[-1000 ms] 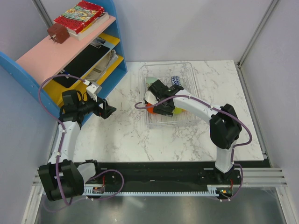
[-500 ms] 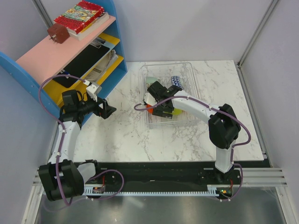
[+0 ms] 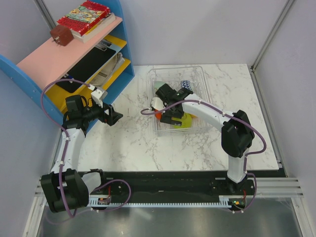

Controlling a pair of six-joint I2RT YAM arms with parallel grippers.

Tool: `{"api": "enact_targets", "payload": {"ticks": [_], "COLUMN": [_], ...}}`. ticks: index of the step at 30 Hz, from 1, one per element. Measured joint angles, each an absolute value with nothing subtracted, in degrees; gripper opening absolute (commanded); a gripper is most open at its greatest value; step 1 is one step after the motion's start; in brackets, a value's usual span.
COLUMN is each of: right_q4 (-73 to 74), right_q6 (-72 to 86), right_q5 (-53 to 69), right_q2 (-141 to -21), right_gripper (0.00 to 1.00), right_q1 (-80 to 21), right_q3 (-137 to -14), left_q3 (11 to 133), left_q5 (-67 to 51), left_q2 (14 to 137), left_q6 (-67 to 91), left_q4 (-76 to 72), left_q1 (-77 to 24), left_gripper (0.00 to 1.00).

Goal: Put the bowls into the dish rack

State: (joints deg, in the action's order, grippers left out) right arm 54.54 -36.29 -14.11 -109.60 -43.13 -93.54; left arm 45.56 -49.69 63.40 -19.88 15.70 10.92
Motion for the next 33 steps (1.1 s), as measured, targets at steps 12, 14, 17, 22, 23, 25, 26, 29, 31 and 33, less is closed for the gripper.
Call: {"api": "enact_targets", "payload": {"ticks": [12,14,17,22,23,25,26,29,31,33], "right_q4": [57.23,56.16,53.32,45.21,43.79,41.08,40.82,39.35,38.52,37.69], "right_q6": [-35.46,-34.17,-32.25,-28.36,-27.75,-26.26,-26.11,-23.86,-22.55,-21.82], "right_q5": [-13.52,-14.24,-16.49,-23.11,-24.80,-28.21,-28.64,-30.50,-31.51,-32.16], "right_q2": [-109.45,-108.64,-105.82,-99.96,-99.04,-97.78,-97.78,-99.04,-100.92,-102.63], "right_gripper": [0.98,0.98,0.97,0.97,0.97,0.97,0.97,0.98,0.97,0.97], "right_q1": [-42.74,-41.95,-39.03,-28.84,-26.89,-23.49,-22.48,-19.33,-17.43,-16.19], "right_q3": [-98.17,-98.96,-99.04,-98.43,-97.73,-95.39,-95.13,-93.45,-92.82,-92.09], "left_q3": [45.56,45.56,45.54,45.54,45.54,45.54,45.54,45.52,45.41,45.17], "left_q5": [-49.69,-49.69,-49.71,-49.84,-49.91,-50.00,-50.06,-50.11,-50.09,-50.11], "left_q2": [63.40,63.40,63.37,63.37,63.37,63.37,63.37,63.35,63.24,63.05], "left_q6": [-19.88,-19.88,-19.88,-19.88,-19.90,-19.90,-19.88,-19.90,-19.90,-19.90], "left_q4": [15.70,15.70,15.70,15.70,15.70,15.70,15.70,15.70,15.68,15.68], "left_q1": [11.18,11.18,11.18,11.18,11.18,11.18,11.18,11.18,11.18,11.18], "left_gripper": [1.00,1.00,1.00,1.00,1.00,1.00,1.00,1.00,1.00,1.00]}}
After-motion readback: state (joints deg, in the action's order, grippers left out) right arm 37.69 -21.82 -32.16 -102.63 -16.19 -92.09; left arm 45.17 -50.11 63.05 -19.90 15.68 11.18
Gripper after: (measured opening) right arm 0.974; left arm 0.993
